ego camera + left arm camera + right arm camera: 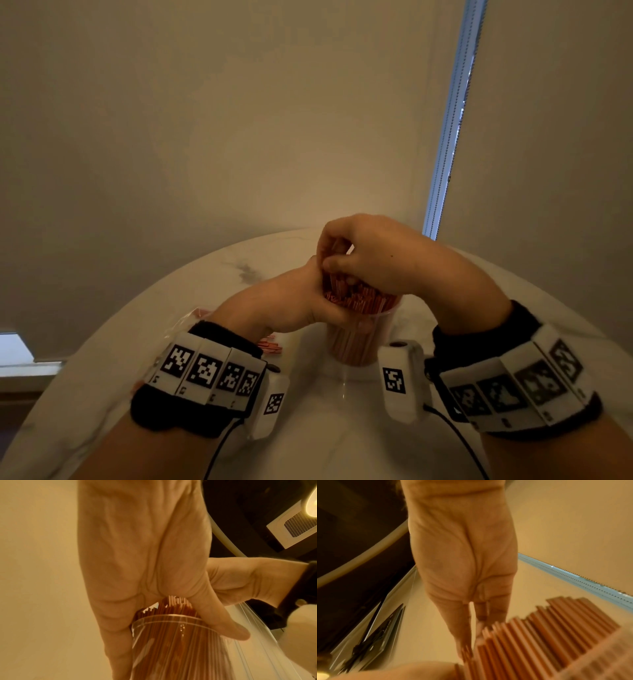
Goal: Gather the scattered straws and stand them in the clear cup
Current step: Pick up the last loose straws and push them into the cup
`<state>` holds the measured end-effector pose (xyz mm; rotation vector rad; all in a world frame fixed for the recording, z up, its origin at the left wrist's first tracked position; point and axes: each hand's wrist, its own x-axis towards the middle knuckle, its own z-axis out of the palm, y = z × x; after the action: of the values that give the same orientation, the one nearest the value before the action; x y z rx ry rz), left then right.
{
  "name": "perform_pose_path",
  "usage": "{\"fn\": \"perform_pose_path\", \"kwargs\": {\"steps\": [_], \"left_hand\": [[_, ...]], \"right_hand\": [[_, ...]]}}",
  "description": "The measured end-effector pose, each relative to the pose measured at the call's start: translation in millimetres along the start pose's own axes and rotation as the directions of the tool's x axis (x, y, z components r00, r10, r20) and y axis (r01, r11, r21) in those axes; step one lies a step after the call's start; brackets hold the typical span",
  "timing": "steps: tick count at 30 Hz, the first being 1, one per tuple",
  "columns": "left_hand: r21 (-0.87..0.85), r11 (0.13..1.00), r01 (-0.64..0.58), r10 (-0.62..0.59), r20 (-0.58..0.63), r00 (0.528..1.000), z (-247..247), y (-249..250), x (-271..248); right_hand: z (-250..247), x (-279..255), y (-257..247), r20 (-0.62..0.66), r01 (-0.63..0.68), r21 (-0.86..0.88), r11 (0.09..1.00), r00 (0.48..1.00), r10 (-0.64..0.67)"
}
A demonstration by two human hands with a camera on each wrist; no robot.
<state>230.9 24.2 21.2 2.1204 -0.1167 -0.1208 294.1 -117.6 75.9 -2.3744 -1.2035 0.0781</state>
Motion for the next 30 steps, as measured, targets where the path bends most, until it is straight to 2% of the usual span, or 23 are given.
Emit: {"fn": "perform_pose_path", "kwargs": {"steps": [3,5,6,8,9,10,13,14,16,18,20,24,27,30], "left_hand": [[0.060,0.996,0.070,-0.065,-0.073,0.995,-1.2,-1.5,-0.1],[0.099,0.989,0.114,-0.104,-0.103,0.989,-2.1,-3.2,-1.3],[0.102,0.987,0.121,-0.110,-0.109,0.988,-2.1,-3.8,-1.1],[0.086,0.988,0.128,-0.118,-0.114,0.987,-1.7,-5.2,0.5],[0.081,0.989,0.127,-0.117,-0.116,0.986,-1.5,-5.5,0.9],[0.074,0.990,0.124,-0.115,-0.113,0.987,-1.5,-5.8,1.1],[0.077,0.989,0.123,-0.115,-0.102,0.988,-2.3,-6.4,1.1],[0.083,0.988,0.126,-0.118,-0.103,0.988,-3.0,-6.6,1.1],[0.073,0.989,0.131,-0.124,-0.098,0.987,-3.7,-7.8,2.1],[0.061,0.990,0.131,-0.125,-0.091,0.988,-3.7,-8.7,2.9],[0.066,0.990,0.127,-0.121,-0.093,0.988,-3.7,-9.8,3.0],[0.094,0.987,0.131,-0.120,-0.120,0.986,-3.4,-11.0,2.4],[0.054,0.991,0.120,-0.112,-0.127,0.986,-3.6,-12.7,2.7],[0.038,0.993,0.113,-0.107,-0.132,0.985,-3.4,-12.8,2.3]], "right_hand": [[-0.2,3.8,2.9,-0.251,-0.009,0.052,0.999,0.968,0.022],[-3.3,3.6,7.2,-0.334,-0.023,0.012,1.000,0.942,0.026],[-4.3,3.0,9.2,-0.291,-0.052,-0.035,0.998,0.956,0.040],[-2.9,1.7,10.4,-0.071,-0.116,-0.144,0.983,0.992,0.107],[-1.5,2.4,11.5,0.012,-0.123,-0.169,0.978,0.992,0.127],[-1.8,2.4,12.1,0.040,-0.118,-0.163,0.979,0.991,0.126],[-14.2,-2.0,15.2,-0.072,-0.092,-0.068,0.993,0.994,0.087],[-20.0,-4.7,18.0,-0.065,-0.103,-0.057,0.993,0.993,0.100],[-30.0,-12.4,25.1,0.063,-0.168,-0.106,0.980,0.983,0.175],[-35.5,-18.2,30.2,0.180,-0.221,-0.186,0.957,0.950,0.254],[-35.9,-19.9,30.1,0.226,-0.226,-0.167,0.960,0.938,0.261],[-24.7,-13.7,19.7,0.232,-0.165,-0.063,0.984,0.957,0.175],[-7.4,-1.0,12.5,0.074,-0.157,-0.034,0.987,0.984,0.159],[4.1,10.4,11.6,-0.086,-0.213,-0.081,0.974,0.975,0.206]]}}
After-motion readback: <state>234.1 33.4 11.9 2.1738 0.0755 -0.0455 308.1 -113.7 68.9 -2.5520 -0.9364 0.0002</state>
